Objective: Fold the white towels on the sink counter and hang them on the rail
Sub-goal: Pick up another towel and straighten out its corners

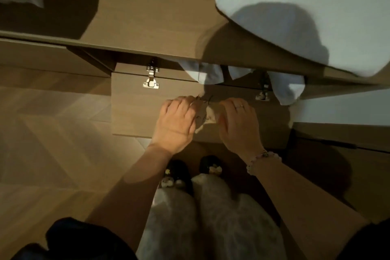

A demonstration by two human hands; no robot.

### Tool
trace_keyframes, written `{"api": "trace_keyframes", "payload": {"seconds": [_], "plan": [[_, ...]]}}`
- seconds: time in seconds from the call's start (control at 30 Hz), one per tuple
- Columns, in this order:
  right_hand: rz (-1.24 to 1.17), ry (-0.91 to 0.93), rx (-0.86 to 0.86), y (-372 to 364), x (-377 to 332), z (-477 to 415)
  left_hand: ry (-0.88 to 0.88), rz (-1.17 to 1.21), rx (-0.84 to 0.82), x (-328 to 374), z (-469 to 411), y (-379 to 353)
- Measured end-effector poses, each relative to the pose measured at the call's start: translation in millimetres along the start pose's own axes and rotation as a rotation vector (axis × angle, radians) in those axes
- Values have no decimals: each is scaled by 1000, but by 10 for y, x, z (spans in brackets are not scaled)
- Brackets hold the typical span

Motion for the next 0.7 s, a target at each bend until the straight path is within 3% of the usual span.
{"api": "trace_keyframes", "payload": {"seconds": [0.47, 0.7], "plan": [[172, -49, 182, -2078, 1003, -545, -205, -72, 105, -1373, -646, -1766], [129, 62, 237, -2354, 976, -716, -74, 90, 213, -1373, -865, -2342]]}}
Point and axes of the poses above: each hand's wrist, its own z-axis away from the middle knuckle, its own y-axis out of the back of the hand, x = y × z, the point moved 4 cm from there along -z, towards the middle knuckle, and after that the axes turned 12 degrees about z, right-handed, at the moved point
